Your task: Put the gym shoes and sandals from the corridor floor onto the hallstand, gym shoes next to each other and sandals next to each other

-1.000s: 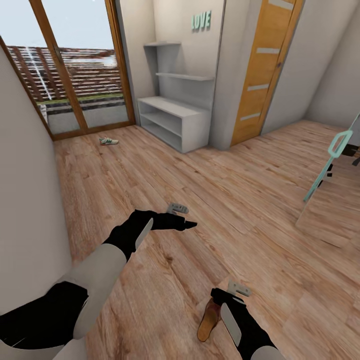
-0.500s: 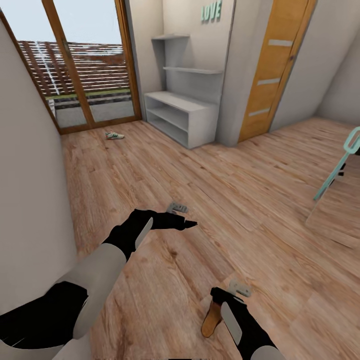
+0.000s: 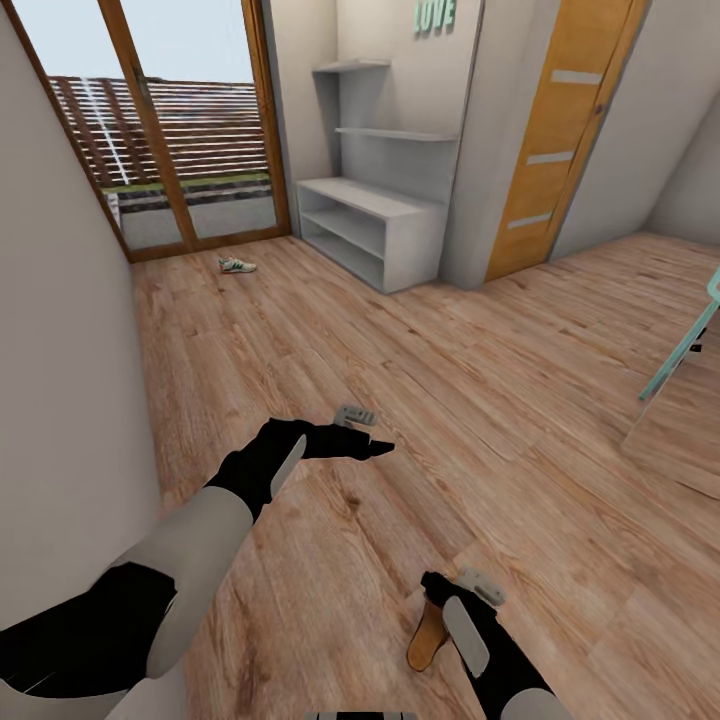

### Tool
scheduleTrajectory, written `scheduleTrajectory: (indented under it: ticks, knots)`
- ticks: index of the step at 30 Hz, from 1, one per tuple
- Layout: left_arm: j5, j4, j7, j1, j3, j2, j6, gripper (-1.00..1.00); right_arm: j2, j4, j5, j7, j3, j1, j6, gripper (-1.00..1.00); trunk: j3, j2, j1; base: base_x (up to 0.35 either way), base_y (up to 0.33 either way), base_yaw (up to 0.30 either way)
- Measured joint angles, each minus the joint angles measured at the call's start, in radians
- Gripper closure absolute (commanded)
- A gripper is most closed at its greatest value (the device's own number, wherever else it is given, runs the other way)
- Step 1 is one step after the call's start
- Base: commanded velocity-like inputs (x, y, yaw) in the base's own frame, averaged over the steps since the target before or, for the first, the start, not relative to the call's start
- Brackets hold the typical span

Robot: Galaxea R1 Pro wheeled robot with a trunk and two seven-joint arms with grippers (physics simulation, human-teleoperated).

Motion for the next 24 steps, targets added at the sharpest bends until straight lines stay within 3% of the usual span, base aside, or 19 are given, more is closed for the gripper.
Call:
scheduleTrajectory:
  ticks: [2, 5, 8, 13, 18, 21, 24]
  knots:
    - [0.000, 0.000, 0.000, -0.001, 0.000, 0.000, 0.000, -1.00, 0.000, -0.015, -0.051, -0.058, 0.001, -0.001, -0.024, -1.00, 0.000, 0.000, 0.000, 0.000, 0.000, 0.000]
    - [0.000, 0.000, 0.000, -0.001, 0.000, 0.000, 0.000, -1.00, 0.000, -0.016, -0.077, -0.116, 0.003, -0.001, -0.136, -1.00, 0.000, 0.000, 0.000, 0.000, 0.000, 0.000]
    - [0.000, 0.000, 0.000, -0.001, 0.000, -0.001, 0.000, -1.00, 0.000, -0.017, -0.080, -0.172, 0.005, -0.001, -0.169, -1.00, 0.000, 0.000, 0.000, 0.000, 0.000, 0.000]
    - [0.000, 0.000, 0.000, 0.000, 0.001, -0.001, 0.000, -1.00, 0.000, -0.015, -0.081, -0.194, 0.013, -0.001, -0.179, -1.00, 0.000, 0.000, 0.000, 0.000, 0.000, 0.000]
    - [0.000, 0.000, 0.002, 0.000, 0.001, -0.001, 0.000, -1.00, 0.001, -0.014, -0.082, -0.196, 0.097, -0.001, -0.182, -1.00, 0.000, 0.000, 0.000, 0.000, 0.000, 0.000]
    - [0.001, 0.000, 0.001, 0.000, 0.001, -0.002, 0.000, -1.00, 0.001, -0.014, -0.086, -0.196, 0.168, -0.001, -0.183, -1.00, 0.000, 0.000, 0.000, 0.000, 0.000, 0.000]
    - [0.001, 0.000, 0.000, 0.000, 0.002, -0.003, 0.000, -1.00, 0.001, -0.013, -0.112, -0.194, 0.195, -0.001, -0.182, -1.00, 0.000, 0.000, 0.000, 0.000, 0.000, 0.000]
